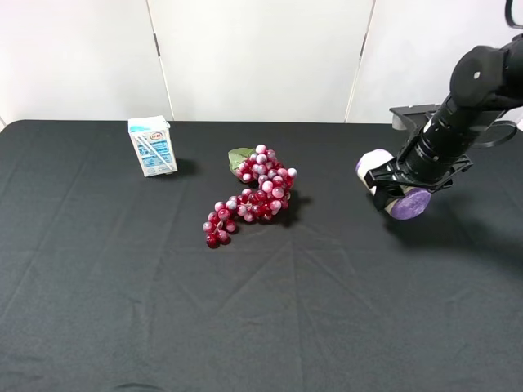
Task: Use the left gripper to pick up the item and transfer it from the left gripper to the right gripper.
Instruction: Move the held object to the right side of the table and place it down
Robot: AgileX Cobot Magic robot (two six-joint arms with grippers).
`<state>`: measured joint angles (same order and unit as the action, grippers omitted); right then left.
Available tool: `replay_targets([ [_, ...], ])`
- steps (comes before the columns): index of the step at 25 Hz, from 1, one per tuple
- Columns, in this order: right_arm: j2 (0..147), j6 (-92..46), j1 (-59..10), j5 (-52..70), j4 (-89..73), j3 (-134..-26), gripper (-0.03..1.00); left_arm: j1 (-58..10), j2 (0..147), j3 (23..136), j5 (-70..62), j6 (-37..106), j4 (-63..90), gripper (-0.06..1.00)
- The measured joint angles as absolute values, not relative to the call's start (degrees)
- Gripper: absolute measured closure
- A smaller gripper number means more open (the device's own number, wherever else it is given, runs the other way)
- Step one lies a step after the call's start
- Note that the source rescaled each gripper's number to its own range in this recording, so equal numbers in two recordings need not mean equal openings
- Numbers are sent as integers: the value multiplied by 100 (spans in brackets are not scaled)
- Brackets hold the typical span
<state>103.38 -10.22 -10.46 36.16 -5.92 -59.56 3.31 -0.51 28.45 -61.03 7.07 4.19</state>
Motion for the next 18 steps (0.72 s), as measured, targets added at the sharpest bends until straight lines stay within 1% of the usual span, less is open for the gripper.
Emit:
replay_targets([
  [15,10346,-870,-1046,3504,-583,-5956,89,331,-51,2845,-6097,707,419,-2],
  [16,10346,-863,-1046,3526,-583,-5956,84,331,-51,2845,-6097,707,419,-2],
  [17,10346,-843,-1046,3532,-583,-5956,60,331,-51,2845,-6097,707,419,-2],
  [18,10346,-797,-1046,3532,-583,-5956,34,331,-51,2845,-6097,707,419,-2],
])
